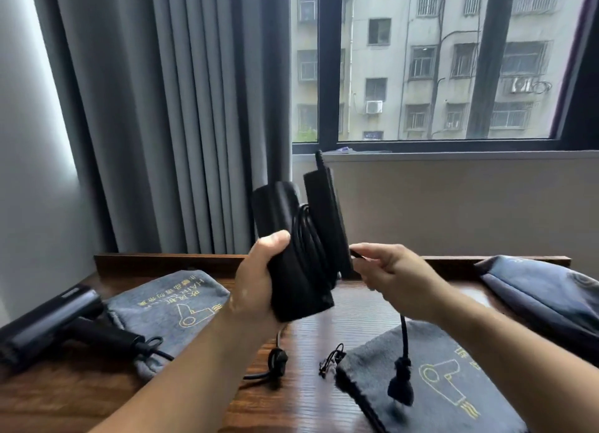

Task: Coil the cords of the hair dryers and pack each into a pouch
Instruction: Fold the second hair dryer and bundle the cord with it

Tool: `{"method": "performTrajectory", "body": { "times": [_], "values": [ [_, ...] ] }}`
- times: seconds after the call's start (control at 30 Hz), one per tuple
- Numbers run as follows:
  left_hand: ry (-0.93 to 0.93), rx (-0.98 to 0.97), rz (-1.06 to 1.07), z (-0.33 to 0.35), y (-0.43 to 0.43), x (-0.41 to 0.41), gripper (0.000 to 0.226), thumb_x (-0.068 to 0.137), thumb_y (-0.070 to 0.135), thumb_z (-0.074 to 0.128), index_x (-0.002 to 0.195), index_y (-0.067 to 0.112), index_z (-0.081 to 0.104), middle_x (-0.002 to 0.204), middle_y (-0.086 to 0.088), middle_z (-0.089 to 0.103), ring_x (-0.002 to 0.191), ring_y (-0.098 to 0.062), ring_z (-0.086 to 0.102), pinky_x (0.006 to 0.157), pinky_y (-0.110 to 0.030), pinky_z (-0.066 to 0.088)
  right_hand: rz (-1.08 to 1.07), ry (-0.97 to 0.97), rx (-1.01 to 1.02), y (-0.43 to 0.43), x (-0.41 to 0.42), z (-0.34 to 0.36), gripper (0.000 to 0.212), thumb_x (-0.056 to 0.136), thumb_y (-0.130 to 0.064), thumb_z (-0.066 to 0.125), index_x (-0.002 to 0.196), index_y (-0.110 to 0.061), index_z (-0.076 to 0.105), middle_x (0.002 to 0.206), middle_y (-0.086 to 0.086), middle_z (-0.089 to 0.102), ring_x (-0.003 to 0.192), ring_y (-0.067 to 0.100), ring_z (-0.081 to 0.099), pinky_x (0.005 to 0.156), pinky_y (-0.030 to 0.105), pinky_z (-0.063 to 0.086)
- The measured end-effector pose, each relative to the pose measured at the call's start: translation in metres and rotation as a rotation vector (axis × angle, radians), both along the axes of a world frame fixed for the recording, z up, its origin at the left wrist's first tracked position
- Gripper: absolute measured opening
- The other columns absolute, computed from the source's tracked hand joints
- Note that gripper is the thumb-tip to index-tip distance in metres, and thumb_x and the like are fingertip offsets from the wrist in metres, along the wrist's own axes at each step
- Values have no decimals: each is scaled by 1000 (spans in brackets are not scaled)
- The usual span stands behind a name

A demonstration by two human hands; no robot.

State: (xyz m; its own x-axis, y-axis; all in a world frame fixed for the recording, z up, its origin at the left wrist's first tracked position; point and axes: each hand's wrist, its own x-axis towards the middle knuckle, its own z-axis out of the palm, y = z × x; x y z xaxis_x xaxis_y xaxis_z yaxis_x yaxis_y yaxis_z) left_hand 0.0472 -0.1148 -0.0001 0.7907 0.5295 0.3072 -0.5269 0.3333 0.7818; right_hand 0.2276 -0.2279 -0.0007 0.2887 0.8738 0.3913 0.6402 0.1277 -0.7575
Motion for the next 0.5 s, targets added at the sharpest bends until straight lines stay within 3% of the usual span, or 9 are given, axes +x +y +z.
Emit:
{"method": "performTrajectory", "body": {
  "times": [0.07,0.13,0.3,0.4,0.43,0.5],
  "values": [
    [-30,-104,176,6,4,10,54,79,28,68,125,0,66,124,-30,66,102,-38,68,84,-50,60,-69,-51,-21,4,-12,-11,32,102,-23,56,99,-52,69,57,-8,49,52,10,37,48,24,31],
    [-46,-147,317,9,9,15,75,71,33,76,138,5,54,129,-28,62,106,-40,65,83,-51,58,-147,-97,-24,8,-26,-21,29,103,-23,53,99,-48,67,57,-9,55,50,4,43,51,21,35],
    [7,33,645,2,20,15,50,72,28,80,118,18,62,111,-20,68,99,-45,69,81,-69,56,-149,-34,-210,-2,-52,-37,18,104,-27,50,102,-29,67,61,-6,61,44,1,45,46,17,34],
    [164,252,864,-8,29,11,54,64,42,83,111,25,62,99,-2,73,94,-29,72,82,-58,60,-124,-218,-329,-16,-60,-27,17,103,-30,50,100,-24,65,69,-4,70,48,-2,53,50,13,36],
    [209,320,907,-12,30,10,57,64,45,83,113,25,61,98,0,73,93,-23,72,83,-54,61,-111,-246,-332,-20,-63,-23,13,103,-28,50,107,-27,62,71,-4,71,51,-3,55,52,13,38],
    [285,454,953,-18,29,10,60,65,48,81,117,27,58,99,3,71,91,-16,71,82,-47,61,-61,-192,-308,-27,-71,-14,31,101,-21,50,122,-44,49,74,-6,73,53,1,57,54,16,43]
  ]
}}
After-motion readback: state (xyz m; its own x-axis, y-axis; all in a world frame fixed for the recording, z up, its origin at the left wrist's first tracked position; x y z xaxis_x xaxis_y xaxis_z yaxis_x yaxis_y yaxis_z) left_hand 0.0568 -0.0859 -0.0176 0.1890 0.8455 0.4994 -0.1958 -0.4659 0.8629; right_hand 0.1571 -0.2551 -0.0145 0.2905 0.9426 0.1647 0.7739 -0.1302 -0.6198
